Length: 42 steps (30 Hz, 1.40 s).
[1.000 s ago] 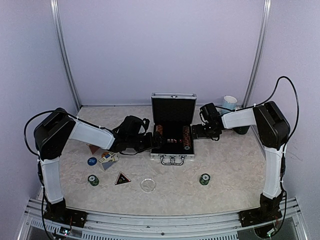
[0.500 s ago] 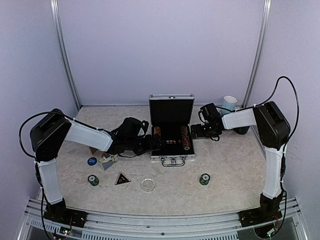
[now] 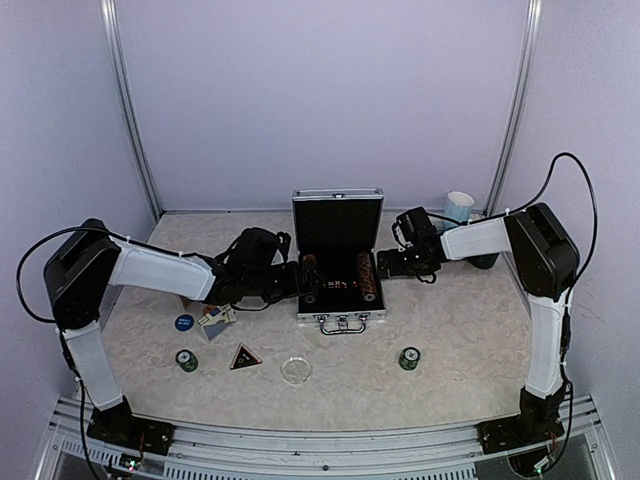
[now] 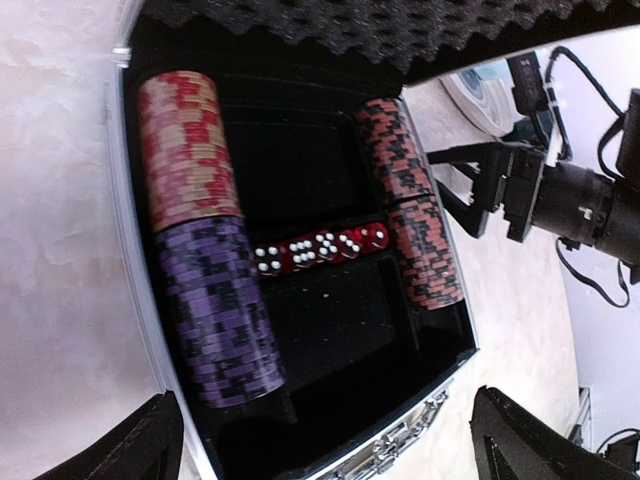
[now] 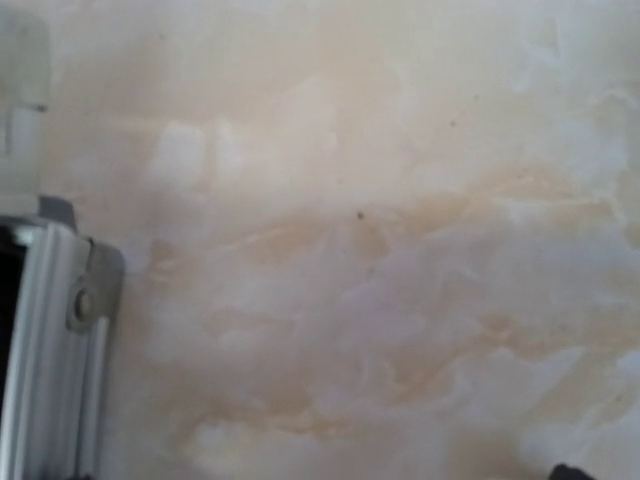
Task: Pack up texas hold em set
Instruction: Adjust the chip case at the center of the board.
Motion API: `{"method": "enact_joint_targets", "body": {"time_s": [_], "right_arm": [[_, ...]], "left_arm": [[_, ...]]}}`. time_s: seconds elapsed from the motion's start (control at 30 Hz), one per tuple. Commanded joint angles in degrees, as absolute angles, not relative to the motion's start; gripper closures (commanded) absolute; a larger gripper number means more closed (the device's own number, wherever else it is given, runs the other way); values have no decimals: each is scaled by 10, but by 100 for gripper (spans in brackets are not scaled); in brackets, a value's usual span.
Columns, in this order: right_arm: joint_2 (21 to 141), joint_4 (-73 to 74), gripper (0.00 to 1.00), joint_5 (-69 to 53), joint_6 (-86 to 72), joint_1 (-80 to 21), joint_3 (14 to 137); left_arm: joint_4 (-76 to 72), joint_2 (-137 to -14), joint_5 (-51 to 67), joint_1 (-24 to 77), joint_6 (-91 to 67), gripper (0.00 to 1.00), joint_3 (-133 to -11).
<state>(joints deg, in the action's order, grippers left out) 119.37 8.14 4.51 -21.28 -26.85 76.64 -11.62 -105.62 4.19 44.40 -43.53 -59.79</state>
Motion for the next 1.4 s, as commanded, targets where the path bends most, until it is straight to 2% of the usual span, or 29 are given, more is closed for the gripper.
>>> {"method": "enact_joint_targets", "body": {"time_s": [0.0,0.27,0.6,0.8,1.03,1.17,1.37], "right_arm": [[1173,100,1,35,-220,-289,751],[1139,140,1,65,-221,-272,741],[1062,186,1,100,-223,-244,713],[1014,204,1,78,-223,-244,696],[918,161,1,24,-216,-244,590],[899,161,1,4,-213,-244,586],[850,162,1,-33,-183,-244,571]], "left_arm": [[-73,-1023,-19,444,-420,1,-601],[-21,-953,-79,444,-406,1,-581],[33,-871,-65,450,-379,1,-587],[54,-833,-73,450,-347,1,-588],[137,-769,-91,434,-274,1,-618],[145,-747,-53,397,-259,1,-621],[178,-746,-61,388,-202,1,-661]]}}
